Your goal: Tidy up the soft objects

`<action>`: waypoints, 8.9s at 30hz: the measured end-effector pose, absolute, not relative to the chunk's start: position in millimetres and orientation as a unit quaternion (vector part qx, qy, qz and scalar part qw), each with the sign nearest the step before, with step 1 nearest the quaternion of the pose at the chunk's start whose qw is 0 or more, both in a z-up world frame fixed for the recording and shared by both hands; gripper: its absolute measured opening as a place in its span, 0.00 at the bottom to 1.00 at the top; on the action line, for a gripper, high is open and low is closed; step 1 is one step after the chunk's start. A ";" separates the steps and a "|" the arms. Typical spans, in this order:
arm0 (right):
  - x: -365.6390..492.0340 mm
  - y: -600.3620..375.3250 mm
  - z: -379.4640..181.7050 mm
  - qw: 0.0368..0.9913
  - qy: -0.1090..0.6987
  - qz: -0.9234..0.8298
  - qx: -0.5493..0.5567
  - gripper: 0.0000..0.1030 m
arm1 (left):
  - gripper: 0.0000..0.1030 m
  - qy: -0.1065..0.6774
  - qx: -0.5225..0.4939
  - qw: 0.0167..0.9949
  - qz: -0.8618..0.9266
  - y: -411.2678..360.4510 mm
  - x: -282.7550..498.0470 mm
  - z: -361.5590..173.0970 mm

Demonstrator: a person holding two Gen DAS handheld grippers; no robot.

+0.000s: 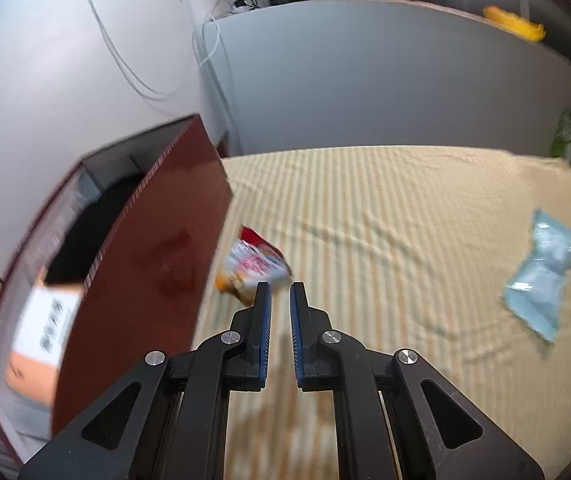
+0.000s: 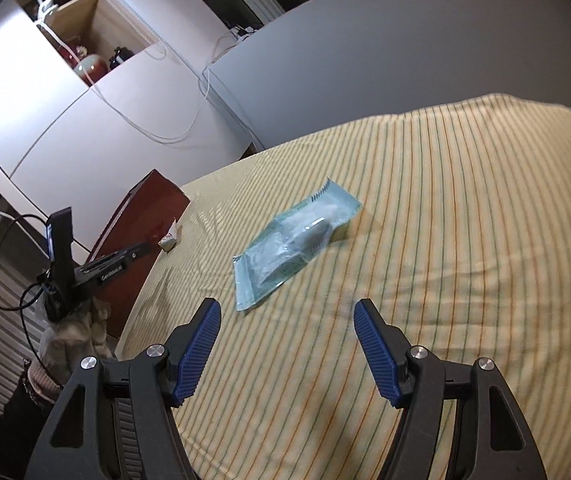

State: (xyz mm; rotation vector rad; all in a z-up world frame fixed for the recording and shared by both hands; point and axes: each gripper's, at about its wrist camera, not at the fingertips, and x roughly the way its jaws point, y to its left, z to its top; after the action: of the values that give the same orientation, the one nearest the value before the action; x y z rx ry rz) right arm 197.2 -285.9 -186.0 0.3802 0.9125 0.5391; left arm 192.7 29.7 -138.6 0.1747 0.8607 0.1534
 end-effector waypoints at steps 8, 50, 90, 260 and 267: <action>199.4 -297.1 -201.6 0.836 0.424 0.273 0.216 0.64 | 0.08 0.461 0.127 0.873 0.100 35.3 200.5 -164.0; 189.6 -301.3 -202.5 0.837 0.404 0.290 0.226 0.64 | 0.04 0.472 0.089 0.874 0.081 44.9 272.0 -163.4; 248.3 -238.4 -190.6 0.799 0.545 0.187 0.174 0.63 | 0.62 0.429 -0.012 0.903 -0.020 48.7 216.1 -151.6; 217.1 106.1 -44.6 0.797 0.456 0.391 -0.068 0.57 | 0.72 0.304 -0.064 0.944 0.112 220.3 33.4 -31.0; 188.7 90.1 -36.5 0.810 0.427 0.396 -0.073 0.59 | 0.77 0.295 -0.070 0.947 0.111 206.6 13.3 -26.0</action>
State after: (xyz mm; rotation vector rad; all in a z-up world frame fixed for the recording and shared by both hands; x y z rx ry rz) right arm 188.7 90.1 -36.5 -0.1561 0.9118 0.8467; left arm 13.3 206.6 -26.0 -0.1420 0.6000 0.2263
